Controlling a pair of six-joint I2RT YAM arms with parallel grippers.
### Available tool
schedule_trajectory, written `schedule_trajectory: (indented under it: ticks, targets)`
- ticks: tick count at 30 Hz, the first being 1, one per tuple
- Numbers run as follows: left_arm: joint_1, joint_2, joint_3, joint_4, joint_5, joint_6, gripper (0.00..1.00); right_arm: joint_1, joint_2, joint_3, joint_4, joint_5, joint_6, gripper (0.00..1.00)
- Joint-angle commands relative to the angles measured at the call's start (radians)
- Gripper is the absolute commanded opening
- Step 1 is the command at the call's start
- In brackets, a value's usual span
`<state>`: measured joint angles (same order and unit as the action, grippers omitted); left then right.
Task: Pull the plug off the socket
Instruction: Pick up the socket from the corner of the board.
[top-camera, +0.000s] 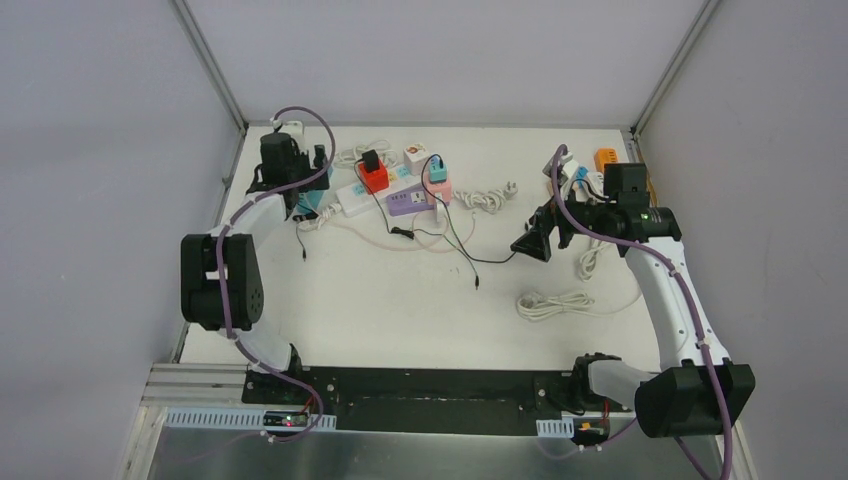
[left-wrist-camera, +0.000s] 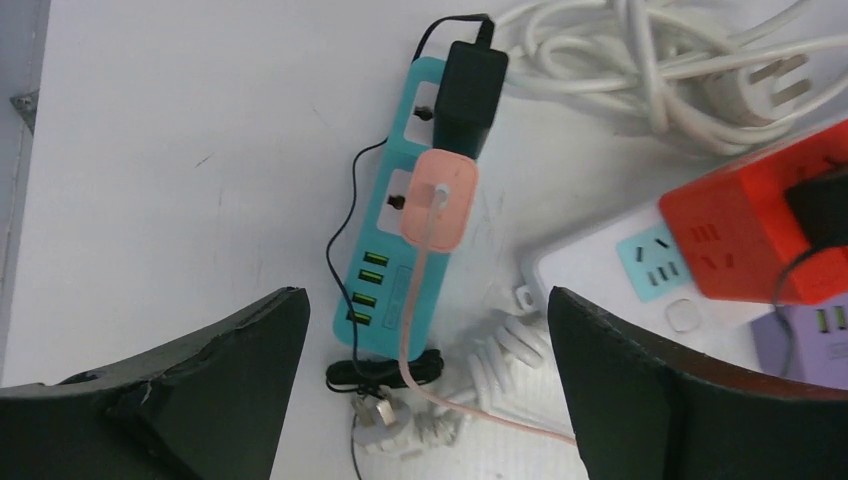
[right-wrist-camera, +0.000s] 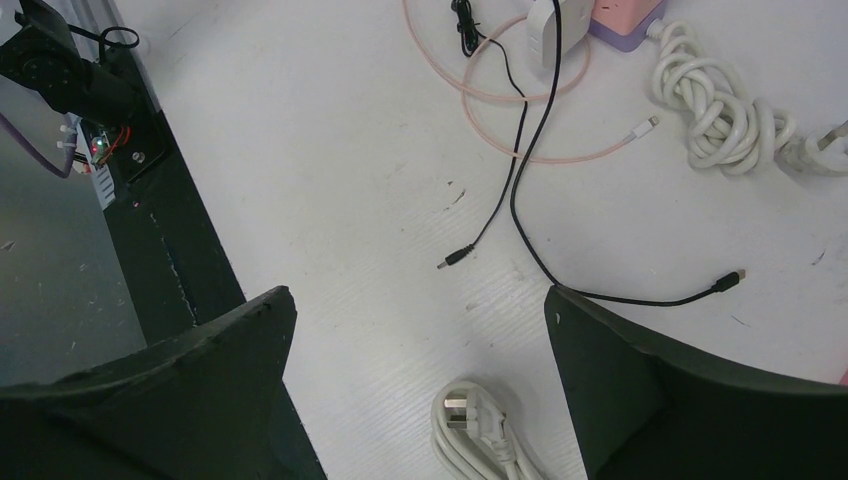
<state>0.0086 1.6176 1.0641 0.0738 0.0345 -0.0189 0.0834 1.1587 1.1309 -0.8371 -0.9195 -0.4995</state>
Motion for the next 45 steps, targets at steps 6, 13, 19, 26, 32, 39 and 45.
schedule_trajectory:
  ticks: [6,13,19,26,32,39,45]
  targets:
    - [0.093,0.222,0.18,-0.143,0.182,0.153,0.88,0.005,0.002,0.035,0.001,0.007,-0.018,1.0]
    - [0.093,0.316,0.24,-0.21,0.211,0.18,0.87,0.005,0.008,0.038,-0.004,0.008,-0.019,1.0]
    - [0.092,0.379,0.274,-0.218,0.223,0.187,0.86,0.005,0.01,0.038,-0.006,0.011,-0.019,1.0]
    - [0.079,0.438,0.304,-0.222,0.229,0.188,0.71,0.005,0.012,0.039,-0.007,0.014,-0.02,1.0]
    - [0.074,0.443,0.325,-0.233,0.249,0.201,0.24,0.005,0.014,0.04,-0.011,0.013,-0.022,1.0]
    - [0.074,0.286,0.283,-0.209,0.133,0.179,0.0,0.004,0.015,0.042,-0.016,0.008,-0.023,1.0]
    - [0.066,0.125,0.249,-0.187,0.081,0.108,0.0,0.005,0.011,0.044,-0.019,0.001,-0.025,1.0]
